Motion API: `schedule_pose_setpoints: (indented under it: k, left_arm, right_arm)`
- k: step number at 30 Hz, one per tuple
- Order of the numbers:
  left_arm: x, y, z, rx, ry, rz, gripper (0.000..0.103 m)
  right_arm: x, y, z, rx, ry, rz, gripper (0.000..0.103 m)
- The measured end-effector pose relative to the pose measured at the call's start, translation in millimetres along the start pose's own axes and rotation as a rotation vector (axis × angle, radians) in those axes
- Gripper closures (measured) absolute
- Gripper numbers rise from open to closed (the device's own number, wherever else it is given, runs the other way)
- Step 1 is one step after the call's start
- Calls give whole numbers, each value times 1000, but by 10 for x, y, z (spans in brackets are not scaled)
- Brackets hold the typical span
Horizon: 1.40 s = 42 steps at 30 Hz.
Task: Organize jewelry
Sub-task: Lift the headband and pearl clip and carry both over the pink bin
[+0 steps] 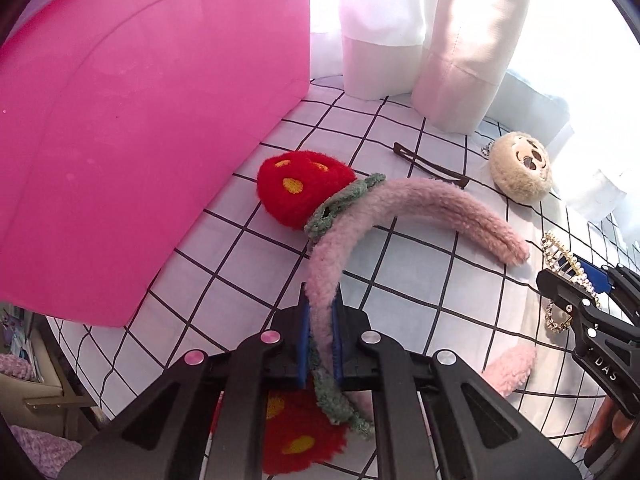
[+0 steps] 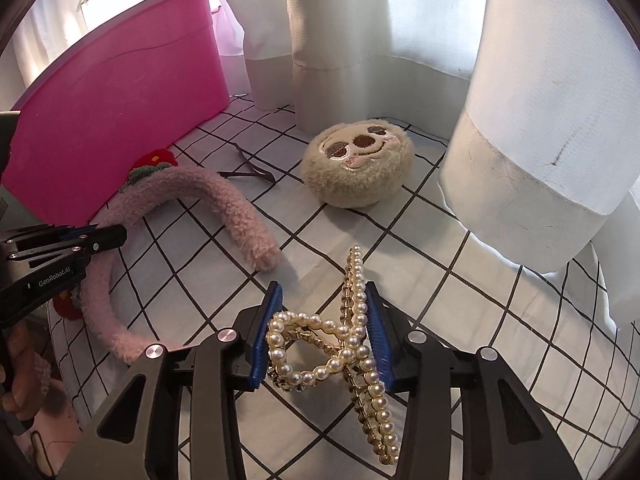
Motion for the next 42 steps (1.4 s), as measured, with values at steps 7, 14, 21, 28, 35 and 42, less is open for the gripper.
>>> schedule_pose_setpoints:
  k: [7,14,21,28,35,42]
  left_arm:
    - [38,-108,-315,73,13,3,94]
    - [49,-299,-651,146,27,5,94]
    - [-44,-613,-1048,225,40,7,94]
    - [-319,-1037,-1527,291,51,-12,94]
    - [-926,-1497,-1787,349,3,-54,94]
    - [-1725,-1721,-1722,329,-78,-100,94]
  right_arm:
    - [22,-59,-240,49,16,29,63]
    - [-3,-168,-609,115,34,46,63]
    - [-147,-558,-1074,205,51,35,63]
    - [-459,-1194,-1535,312,47,2,63]
    - [-1004,-1891,-1682,380,1,-68,63]
    - [-1767,-2371,-1368,372,-97,-109,63]
Point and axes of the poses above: each gripper's, at about its wrist camera, not at the fingertips, and z roughly the way its jaws point, x to its right, y to its underside, the point moved 6 cm from there along z, roughly the way its jaws point, and after that the axes turned 9 degrees about x, right-handed, at the moved point
